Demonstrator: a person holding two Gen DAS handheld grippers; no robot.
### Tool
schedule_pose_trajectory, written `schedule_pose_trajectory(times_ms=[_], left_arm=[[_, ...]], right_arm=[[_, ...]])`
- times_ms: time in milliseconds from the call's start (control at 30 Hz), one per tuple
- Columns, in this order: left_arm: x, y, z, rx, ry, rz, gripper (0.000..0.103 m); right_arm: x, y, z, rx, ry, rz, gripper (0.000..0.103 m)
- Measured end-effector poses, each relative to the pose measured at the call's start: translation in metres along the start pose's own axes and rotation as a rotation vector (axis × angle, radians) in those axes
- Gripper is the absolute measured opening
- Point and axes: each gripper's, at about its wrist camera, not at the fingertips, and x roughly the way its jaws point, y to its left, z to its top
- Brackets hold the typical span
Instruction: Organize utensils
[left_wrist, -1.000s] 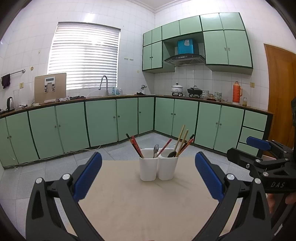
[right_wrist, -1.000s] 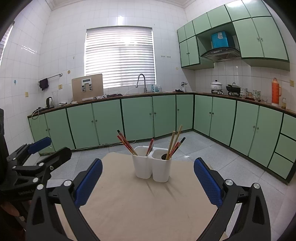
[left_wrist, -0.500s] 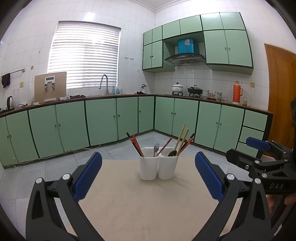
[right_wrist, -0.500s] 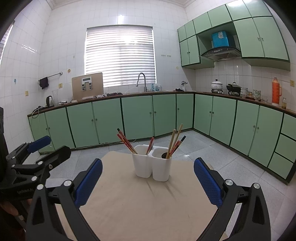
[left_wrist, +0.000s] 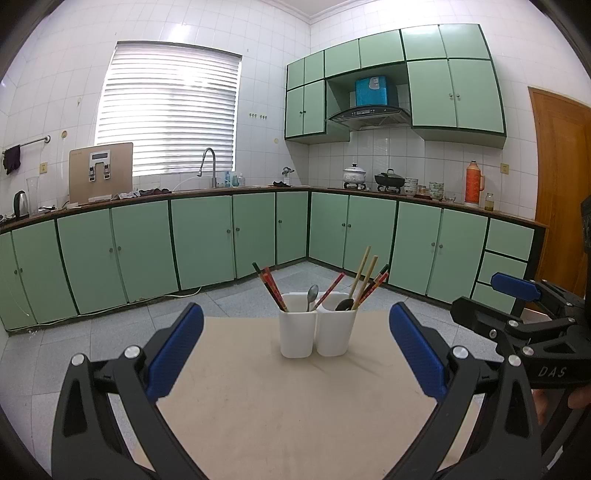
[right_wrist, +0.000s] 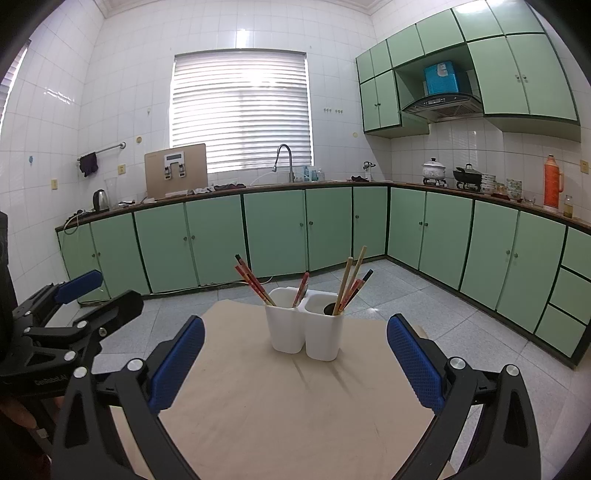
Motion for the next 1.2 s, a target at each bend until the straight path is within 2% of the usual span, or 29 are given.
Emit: schedule_pose_trajectory(times_ms=[1200], left_arm=[[0.0027, 0.0005, -0.0033, -0.004, 0.007, 0.004, 0.098]], right_arm=[[0.0062, 0.0022, -0.0070, -0.002, 0.009, 0.003, 0.097]])
